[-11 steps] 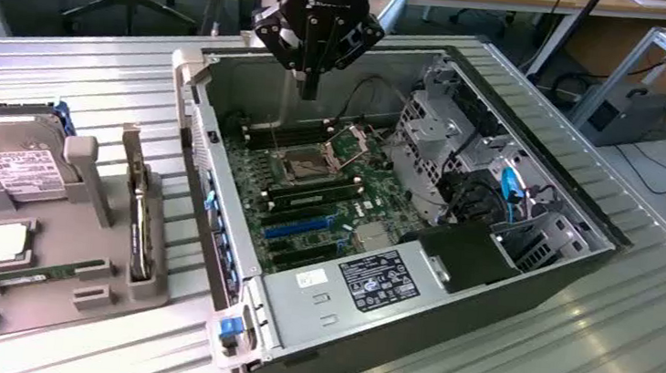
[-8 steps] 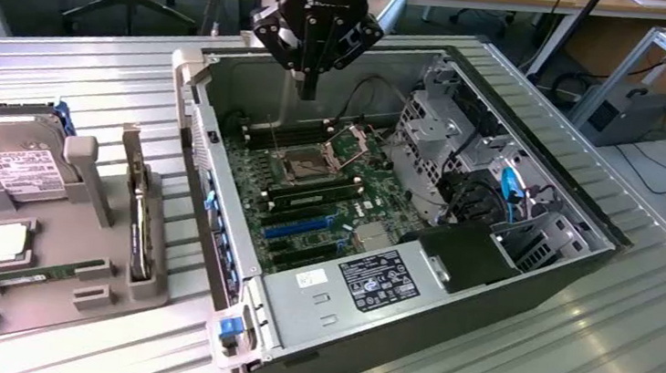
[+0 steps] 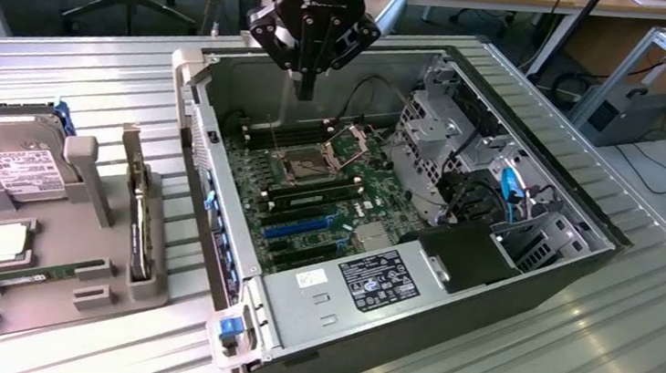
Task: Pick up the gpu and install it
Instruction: 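Reach for the gpu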
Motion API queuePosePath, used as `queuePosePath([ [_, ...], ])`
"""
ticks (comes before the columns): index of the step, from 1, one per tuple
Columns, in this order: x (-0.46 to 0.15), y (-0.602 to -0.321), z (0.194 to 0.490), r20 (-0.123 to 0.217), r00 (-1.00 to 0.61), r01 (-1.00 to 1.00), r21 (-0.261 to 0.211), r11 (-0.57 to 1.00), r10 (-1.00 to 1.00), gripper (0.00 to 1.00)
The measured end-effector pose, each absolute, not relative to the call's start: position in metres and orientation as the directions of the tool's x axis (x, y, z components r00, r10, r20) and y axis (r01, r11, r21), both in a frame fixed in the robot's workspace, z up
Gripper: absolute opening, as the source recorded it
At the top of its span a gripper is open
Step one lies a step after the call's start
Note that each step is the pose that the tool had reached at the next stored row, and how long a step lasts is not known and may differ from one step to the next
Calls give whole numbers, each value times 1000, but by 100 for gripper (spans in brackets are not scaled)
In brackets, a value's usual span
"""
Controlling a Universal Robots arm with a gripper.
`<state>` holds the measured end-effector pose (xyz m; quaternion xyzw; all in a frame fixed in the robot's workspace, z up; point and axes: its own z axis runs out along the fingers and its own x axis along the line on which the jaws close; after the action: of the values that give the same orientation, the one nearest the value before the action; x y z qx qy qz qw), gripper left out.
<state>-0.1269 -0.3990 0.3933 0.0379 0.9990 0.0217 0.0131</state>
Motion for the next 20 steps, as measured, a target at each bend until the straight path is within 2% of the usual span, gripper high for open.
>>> queuePosePath([
  [20, -142, -399, 393, -24, -997, 75, 44, 996, 76, 11],
])
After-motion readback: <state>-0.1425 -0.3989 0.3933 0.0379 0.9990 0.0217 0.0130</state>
